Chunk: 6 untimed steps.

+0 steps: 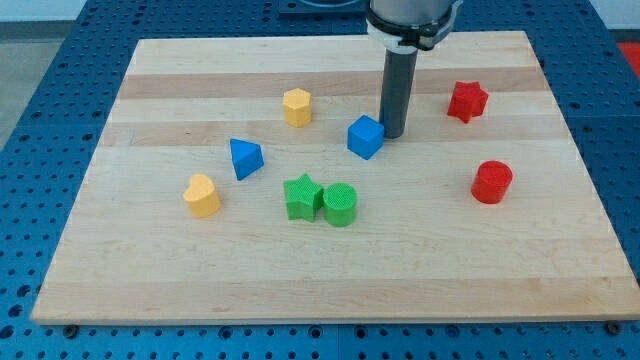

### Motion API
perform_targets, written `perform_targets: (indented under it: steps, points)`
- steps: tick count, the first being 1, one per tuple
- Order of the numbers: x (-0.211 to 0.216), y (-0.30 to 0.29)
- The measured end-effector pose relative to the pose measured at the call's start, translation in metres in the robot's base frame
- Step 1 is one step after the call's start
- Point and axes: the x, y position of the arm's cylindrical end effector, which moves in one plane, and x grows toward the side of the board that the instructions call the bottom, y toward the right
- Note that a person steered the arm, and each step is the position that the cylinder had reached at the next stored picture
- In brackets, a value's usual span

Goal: Slide the blue cube slightly left

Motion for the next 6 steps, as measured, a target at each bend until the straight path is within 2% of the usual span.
perform_targets:
  steps: [2, 5, 6]
  points:
    - [0.022, 0.029]
    - [0.024, -0.036]
    - [0.024, -0.041]
